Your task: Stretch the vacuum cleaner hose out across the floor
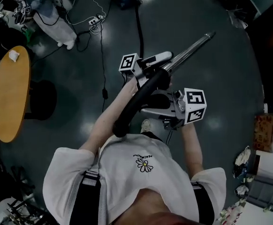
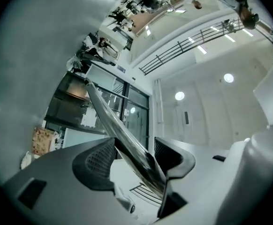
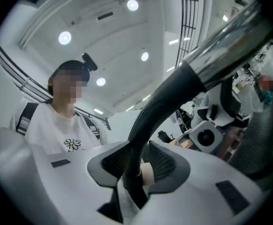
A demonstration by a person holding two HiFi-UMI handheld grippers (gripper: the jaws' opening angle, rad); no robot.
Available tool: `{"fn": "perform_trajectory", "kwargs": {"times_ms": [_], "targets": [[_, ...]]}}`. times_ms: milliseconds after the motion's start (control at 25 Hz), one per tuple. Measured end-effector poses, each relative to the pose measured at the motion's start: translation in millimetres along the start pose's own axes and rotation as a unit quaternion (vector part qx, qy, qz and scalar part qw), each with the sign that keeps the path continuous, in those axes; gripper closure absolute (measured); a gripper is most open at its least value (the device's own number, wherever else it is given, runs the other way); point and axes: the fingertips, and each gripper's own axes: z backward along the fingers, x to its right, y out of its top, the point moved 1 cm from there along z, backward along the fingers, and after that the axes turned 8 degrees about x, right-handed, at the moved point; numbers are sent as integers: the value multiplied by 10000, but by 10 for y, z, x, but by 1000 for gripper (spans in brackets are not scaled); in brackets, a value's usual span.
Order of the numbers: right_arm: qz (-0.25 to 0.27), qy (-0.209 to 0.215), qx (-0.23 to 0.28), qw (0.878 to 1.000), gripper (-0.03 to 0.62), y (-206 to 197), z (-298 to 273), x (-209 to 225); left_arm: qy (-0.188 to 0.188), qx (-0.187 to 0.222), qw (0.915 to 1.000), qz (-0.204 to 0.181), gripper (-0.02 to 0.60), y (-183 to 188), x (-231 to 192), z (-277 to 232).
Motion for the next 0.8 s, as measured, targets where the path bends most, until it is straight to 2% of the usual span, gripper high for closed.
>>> {"fn": "perform_trajectory", "kwargs": {"times_ms": [120, 200, 280, 360, 440, 520, 600, 640, 720, 760, 800], "targets": [[126, -675, 256, 9973, 480, 97, 168, 116, -100, 193, 9992, -327, 331, 145, 77, -78], [-112, -1121, 680, 9913, 480, 211, 368, 194, -42, 205, 9983, -551, 331, 169, 92, -114], [-672, -1352, 1427, 9782, 480, 387, 612, 263, -97, 154, 9975, -685, 331, 136, 119, -144], [-1155, -1462, 2158, 9585, 480, 554, 858, 333, -119, 64, 9965, -829, 331, 86, 148, -160], [-1175, -1779, 2549, 9432, 480, 688, 1093, 410, 7, -45, 9937, -1120, 331, 37, 167, -177], [-866, -2286, 2697, 9314, 480, 857, 1327, 496, 132, -196, 9894, -1430, 331, -30, 196, -177], [-554, -2726, 2679, 9224, 479, 1082, 1469, 611, 203, -445, 9822, -1812, 331, -127, 250, -148], [-443, -2868, 2599, 9210, 479, 1199, 1466, 686, 271, -631, 9756, -2087, 331, -186, 280, -125], [-384, -2882, 2379, 9267, 479, 1378, 1343, 810, 458, -1030, 9586, -2615, 331, -308, 327, -78], [-439, -2783, 2283, 9319, 453, 1425, 1276, 831, 539, -1140, 9516, -2803, 331, -360, 339, -65], [-532, -2663, 2216, 9366, 453, 1446, 1222, 834, 602, -1175, 9464, -2948, 331, -396, 348, -54]]}}
